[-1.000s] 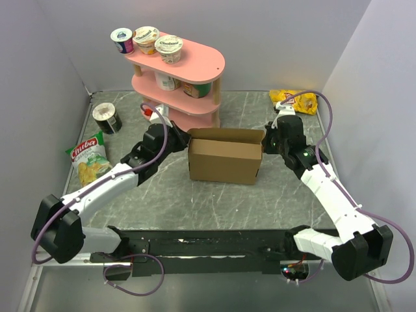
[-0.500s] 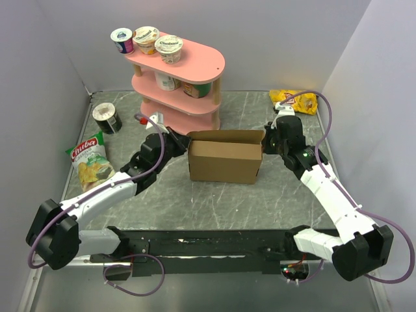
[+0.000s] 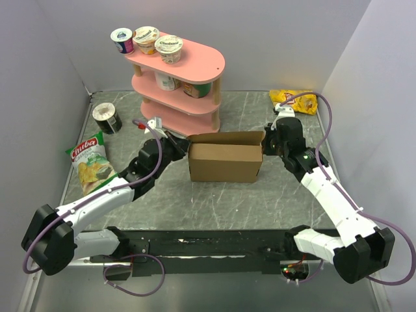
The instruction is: Fold the paper box
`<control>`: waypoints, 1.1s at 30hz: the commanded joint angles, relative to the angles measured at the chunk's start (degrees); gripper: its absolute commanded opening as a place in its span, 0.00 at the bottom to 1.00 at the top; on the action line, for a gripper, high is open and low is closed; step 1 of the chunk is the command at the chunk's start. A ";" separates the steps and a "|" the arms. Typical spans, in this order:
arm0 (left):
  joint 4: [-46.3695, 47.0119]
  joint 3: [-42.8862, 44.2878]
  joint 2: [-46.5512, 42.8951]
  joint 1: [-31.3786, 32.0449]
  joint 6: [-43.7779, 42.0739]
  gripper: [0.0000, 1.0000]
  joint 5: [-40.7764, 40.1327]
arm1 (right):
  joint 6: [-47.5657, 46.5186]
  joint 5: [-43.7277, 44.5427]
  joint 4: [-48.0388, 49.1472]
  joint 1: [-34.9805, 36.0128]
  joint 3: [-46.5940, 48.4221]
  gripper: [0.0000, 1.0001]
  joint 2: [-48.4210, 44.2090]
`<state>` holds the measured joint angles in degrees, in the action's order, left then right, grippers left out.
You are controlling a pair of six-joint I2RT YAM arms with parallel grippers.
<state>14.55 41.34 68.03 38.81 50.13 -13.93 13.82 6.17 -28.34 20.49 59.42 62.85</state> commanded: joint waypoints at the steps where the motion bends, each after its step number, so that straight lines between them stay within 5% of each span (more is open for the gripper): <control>1: -14.28 -1.80 3.69 1.97 -3.19 0.05 7.87 | 1.12 -4.68 1.36 1.75 -0.71 0.00 -1.06; 3: -15.94 -0.04 3.86 1.97 -5.74 0.11 6.73 | 1.03 -4.68 1.18 1.83 -0.62 0.00 -1.15; 7: -19.90 2.69 2.73 1.97 -9.69 0.47 3.74 | 1.03 -4.59 1.36 1.83 -0.62 0.00 -1.24; 13: -24.03 5.24 -0.35 1.97 -14.18 0.70 -1.97 | 0.68 -4.42 1.09 1.83 -0.01 0.00 -0.89; 17: -25.09 5.94 -2.11 1.97 -16.64 0.73 -3.64 | 0.59 -4.50 1.00 1.92 0.17 0.00 -0.45; 25: -24.65 6.20 -4.04 1.97 -19.63 0.55 -3.73 | 0.59 -4.68 0.48 2.10 0.79 0.00 0.17; 33: -23.95 5.33 -7.56 1.97 -18.67 0.64 -4.87 | 0.59 -4.07 0.21 2.89 1.40 0.00 0.87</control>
<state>-7.79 46.83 63.16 40.73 32.18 -17.37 13.69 2.31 -27.49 22.63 59.24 63.05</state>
